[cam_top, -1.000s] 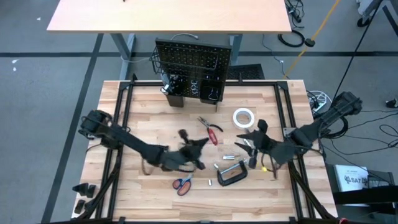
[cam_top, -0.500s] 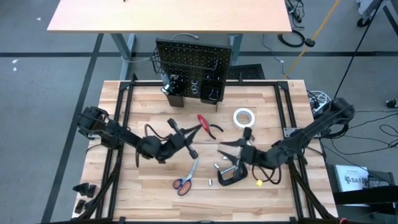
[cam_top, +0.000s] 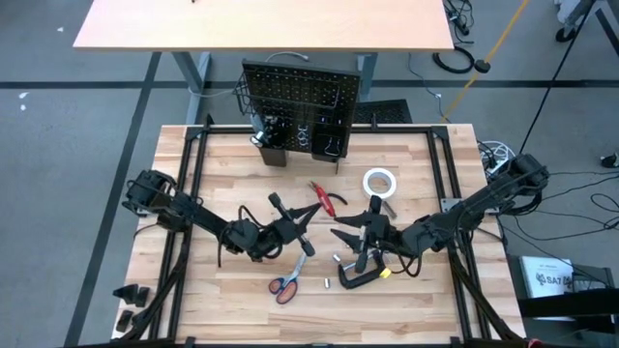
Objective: Hang tools onto peg board
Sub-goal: Hang the red allen wrench on the peg board
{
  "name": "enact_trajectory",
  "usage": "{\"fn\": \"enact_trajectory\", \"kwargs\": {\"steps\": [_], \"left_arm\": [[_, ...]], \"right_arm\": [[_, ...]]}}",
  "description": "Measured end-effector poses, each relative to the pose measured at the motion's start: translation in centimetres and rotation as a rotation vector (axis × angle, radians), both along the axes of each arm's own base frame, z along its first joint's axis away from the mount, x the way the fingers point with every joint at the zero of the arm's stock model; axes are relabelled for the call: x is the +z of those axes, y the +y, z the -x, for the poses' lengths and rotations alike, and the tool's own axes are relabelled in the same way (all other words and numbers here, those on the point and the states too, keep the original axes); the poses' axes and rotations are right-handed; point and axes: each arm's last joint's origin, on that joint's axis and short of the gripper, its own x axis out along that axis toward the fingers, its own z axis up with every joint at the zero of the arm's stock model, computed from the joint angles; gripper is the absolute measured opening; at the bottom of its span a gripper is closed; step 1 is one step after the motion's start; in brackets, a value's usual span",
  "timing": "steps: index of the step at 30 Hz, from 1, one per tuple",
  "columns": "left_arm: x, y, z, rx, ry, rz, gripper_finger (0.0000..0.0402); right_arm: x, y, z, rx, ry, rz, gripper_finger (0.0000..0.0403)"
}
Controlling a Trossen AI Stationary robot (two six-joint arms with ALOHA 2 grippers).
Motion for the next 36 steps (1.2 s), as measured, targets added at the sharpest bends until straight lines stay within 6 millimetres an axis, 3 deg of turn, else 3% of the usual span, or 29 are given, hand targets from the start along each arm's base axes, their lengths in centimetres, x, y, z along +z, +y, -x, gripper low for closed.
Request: {"fn": "enact_trajectory", "kwargs": {"steps": [7, 15, 29, 36], "left_arm": [[-0.1, 0.0, 0.1, 0.043, 0.038, -0.032, 0.0000], [0.0, -1.4, 0.6, 0.047, 0.128, -0.200, 0.0000], [0.0, -1.5, 0.5, 0.016, 0.133, -0.237, 0.0000], [-0.3, -1.5, 0.4, 0.012, 0.163, -0.252, 0.0000]], "right_arm": [[0.0, -0.2, 0.3, -0.038, 0.033, 0.033, 0.0130], [-0.2, -0.3, 0.5, -0.018, 0.053, -0.010, 0.0134], [-0.3, -1.2, 0.0, -0.034, 0.030, -0.126, 0.0253], [-0.3, -1.5, -0.1, -0.042, 0.026, -0.127, 0.0261]]}}
